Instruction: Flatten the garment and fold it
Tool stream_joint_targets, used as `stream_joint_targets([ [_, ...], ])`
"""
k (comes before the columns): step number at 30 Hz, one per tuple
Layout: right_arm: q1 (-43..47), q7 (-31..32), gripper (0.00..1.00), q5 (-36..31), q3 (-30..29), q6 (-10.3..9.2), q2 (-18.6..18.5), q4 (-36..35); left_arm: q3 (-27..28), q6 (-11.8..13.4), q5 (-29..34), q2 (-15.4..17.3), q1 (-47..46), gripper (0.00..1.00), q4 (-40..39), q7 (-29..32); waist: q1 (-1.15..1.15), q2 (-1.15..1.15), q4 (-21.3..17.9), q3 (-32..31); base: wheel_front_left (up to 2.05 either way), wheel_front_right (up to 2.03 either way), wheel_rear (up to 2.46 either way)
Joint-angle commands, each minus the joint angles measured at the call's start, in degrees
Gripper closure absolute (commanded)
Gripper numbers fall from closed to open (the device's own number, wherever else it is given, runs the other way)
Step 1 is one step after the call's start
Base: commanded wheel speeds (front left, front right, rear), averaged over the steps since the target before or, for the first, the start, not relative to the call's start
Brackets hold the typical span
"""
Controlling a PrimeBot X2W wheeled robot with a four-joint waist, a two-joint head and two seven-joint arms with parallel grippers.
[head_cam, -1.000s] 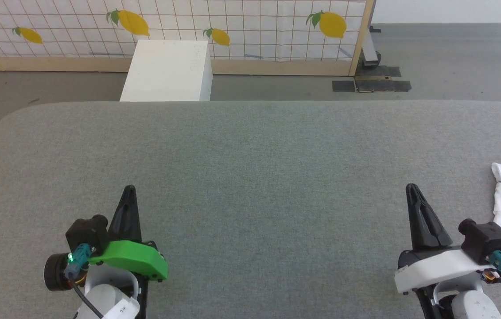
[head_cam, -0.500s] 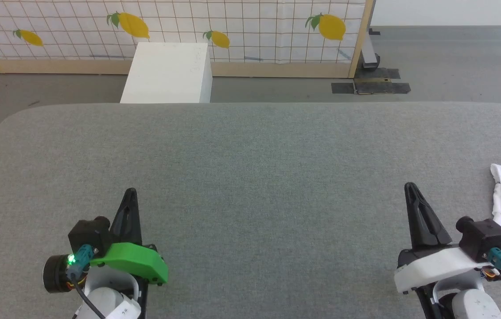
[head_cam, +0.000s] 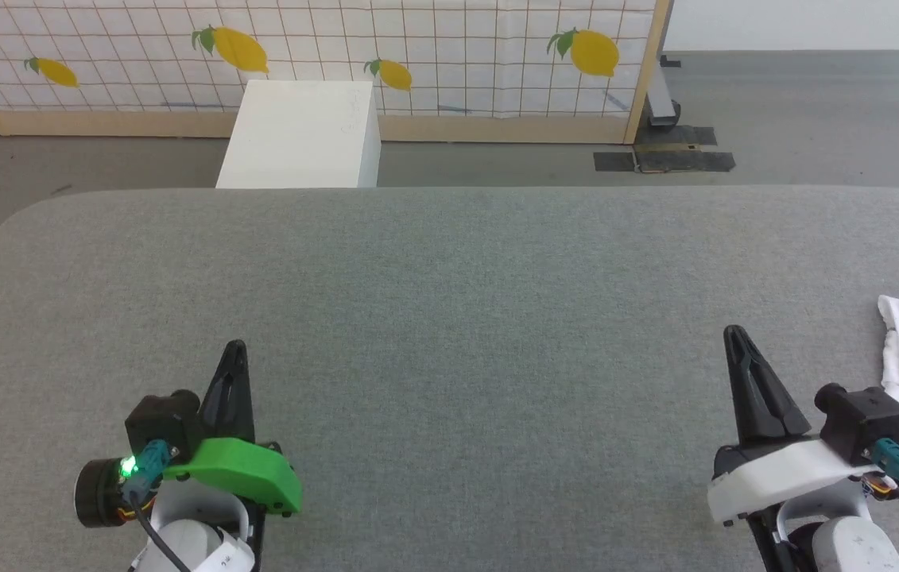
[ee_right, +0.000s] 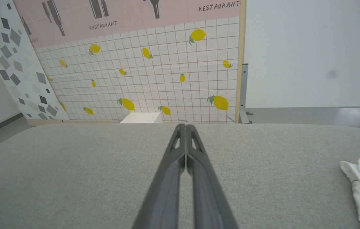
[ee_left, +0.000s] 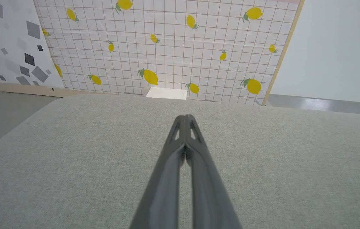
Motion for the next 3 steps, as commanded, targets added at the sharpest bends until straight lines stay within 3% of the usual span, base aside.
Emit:
stream_joint_targets([
  [1,1.1,0.4,1.00,-0.9,0.0,-0.03,0.0,-0.5,0.2,0.3,0.8,-0.2,0.7,1.00,-0.5,0.3,0.00,0.00,0.0,0.0,0.00,0.00,0.00],
  [3,1.1,0.6,1.00,-1.1,0.0,-0.03,0.0,-0.6,0.2,0.3,1.0,-0.2,0.9,1.00,-0.7,0.5,0.00,0.00,0.0,-0.1,0.00,0.00,0.00],
])
